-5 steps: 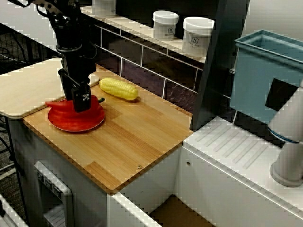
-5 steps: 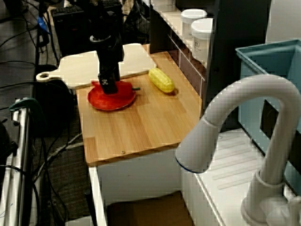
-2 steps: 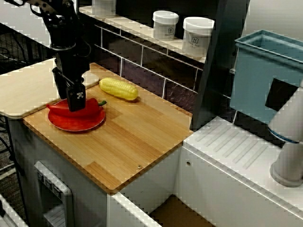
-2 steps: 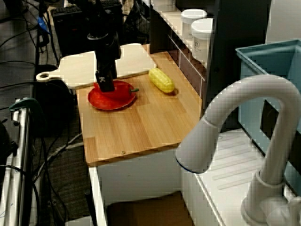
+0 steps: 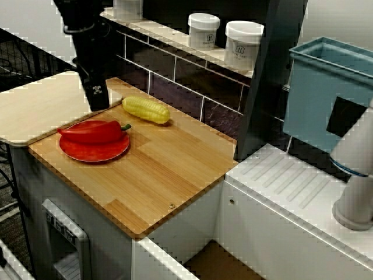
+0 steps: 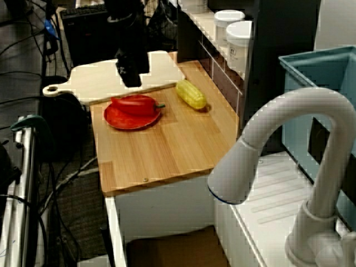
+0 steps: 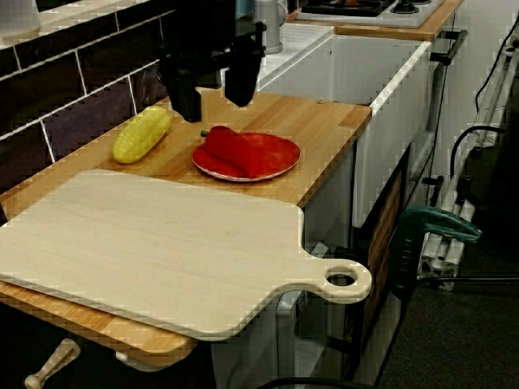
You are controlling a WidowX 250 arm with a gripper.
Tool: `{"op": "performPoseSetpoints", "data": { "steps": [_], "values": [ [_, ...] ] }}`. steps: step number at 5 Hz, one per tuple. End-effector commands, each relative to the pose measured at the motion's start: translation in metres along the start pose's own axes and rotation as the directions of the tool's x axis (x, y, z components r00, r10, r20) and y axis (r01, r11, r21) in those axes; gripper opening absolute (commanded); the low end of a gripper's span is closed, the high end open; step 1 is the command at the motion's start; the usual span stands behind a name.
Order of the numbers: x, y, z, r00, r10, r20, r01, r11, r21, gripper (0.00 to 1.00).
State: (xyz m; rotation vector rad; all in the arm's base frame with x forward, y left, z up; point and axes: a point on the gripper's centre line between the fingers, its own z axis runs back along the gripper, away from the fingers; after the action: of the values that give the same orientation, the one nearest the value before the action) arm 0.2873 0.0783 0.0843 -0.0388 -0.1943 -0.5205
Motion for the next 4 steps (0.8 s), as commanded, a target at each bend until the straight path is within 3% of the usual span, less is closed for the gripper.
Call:
{"op": "performPoseSetpoints", "data": {
  "steps": [1,3,4],
  "values": [
    [0.026,0.008,0.0,0.949,-0.316,0.002,0.316,0.949,-0.004,1.0],
    [0.039,0.006,-0.004,0.908,-0.41,0.082,0.402,0.911,0.096,1.0],
    [0.043,0.003,-0.001,0.9,-0.425,0.094,0.415,0.903,0.114,1.0]
  ]
}}
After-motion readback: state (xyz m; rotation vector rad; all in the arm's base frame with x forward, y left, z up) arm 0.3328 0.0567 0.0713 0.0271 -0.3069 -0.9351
